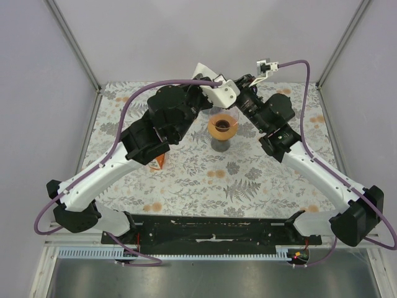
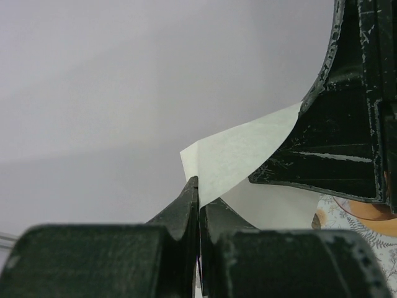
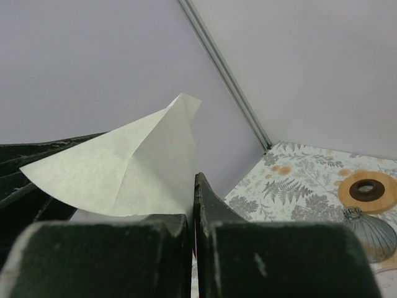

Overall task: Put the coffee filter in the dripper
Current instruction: Adjust the coffee filter.

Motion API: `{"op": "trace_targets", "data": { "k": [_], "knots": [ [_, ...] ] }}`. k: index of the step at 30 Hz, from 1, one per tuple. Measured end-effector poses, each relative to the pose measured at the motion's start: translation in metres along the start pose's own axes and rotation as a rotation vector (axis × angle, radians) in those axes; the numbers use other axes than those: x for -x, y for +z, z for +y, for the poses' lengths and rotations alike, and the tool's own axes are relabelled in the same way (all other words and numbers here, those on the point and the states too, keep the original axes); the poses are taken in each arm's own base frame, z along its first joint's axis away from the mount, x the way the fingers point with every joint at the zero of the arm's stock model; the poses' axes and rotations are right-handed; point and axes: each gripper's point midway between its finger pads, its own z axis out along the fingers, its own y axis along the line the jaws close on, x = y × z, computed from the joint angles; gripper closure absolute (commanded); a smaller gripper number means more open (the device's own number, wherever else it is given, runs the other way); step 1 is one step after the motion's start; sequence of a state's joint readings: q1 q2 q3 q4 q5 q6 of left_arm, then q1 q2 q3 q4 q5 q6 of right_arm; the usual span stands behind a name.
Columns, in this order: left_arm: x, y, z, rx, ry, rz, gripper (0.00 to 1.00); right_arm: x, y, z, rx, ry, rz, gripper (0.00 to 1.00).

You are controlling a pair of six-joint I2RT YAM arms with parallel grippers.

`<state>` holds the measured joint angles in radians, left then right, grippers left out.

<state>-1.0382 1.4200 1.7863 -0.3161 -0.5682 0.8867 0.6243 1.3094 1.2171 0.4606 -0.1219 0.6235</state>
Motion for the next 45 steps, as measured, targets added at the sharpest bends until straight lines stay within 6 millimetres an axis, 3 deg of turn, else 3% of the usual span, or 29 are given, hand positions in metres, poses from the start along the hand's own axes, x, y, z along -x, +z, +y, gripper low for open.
{"op": "trace_targets", "data": {
  "k": [3, 15, 17, 21, 26, 33, 37, 39, 42, 45],
  "knots": [
    [0.0, 0.001, -0.001, -0.001, 0.004, 0.001, 0.71, -0.007, -0.001, -0.008, -0.034, -0.01, 0.025, 1.0],
    [-0.001, 0.002, -0.006, -0.029, 0.079, -0.001, 0.67, -0.017, -0.004, -0.019, -0.084, -0.026, 0.076, 1.0],
    [-0.004, 0.002, -0.012, -0.054, 0.094, 0.008, 0.71, -0.017, -0.004, -0.02, -0.088, -0.03, 0.079, 1.0],
    [-0.011, 0.004, -0.024, -0.097, 0.124, 0.034, 0.98, -0.018, -0.005, -0.021, -0.094, -0.039, 0.085, 1.0],
    [-0.013, 0.008, -0.03, -0.111, 0.154, 0.045, 0.98, -0.013, -0.006, -0.024, -0.115, -0.064, 0.071, 1.0],
    [0.007, 0.012, -0.003, -0.01, 0.236, -0.02, 0.98, -0.006, -0.008, -0.037, -0.181, -0.121, 0.05, 1.0],
    [0.012, 0.013, 0.003, 0.012, 0.257, -0.036, 0.98, -0.004, -0.008, -0.038, -0.186, -0.138, 0.05, 1.0],
    [0.013, 0.013, 0.003, 0.017, 0.256, -0.04, 0.98, -0.003, -0.008, -0.038, -0.184, -0.142, 0.048, 0.93],
    [0.013, 0.013, 0.003, 0.016, 0.255, -0.039, 0.98, -0.002, -0.008, -0.037, -0.181, -0.148, 0.046, 0.61],
    [0.011, 0.013, 0.001, 0.007, 0.242, -0.032, 0.98, 0.003, -0.011, -0.033, -0.169, -0.166, 0.042, 0.47]
  ]
}}
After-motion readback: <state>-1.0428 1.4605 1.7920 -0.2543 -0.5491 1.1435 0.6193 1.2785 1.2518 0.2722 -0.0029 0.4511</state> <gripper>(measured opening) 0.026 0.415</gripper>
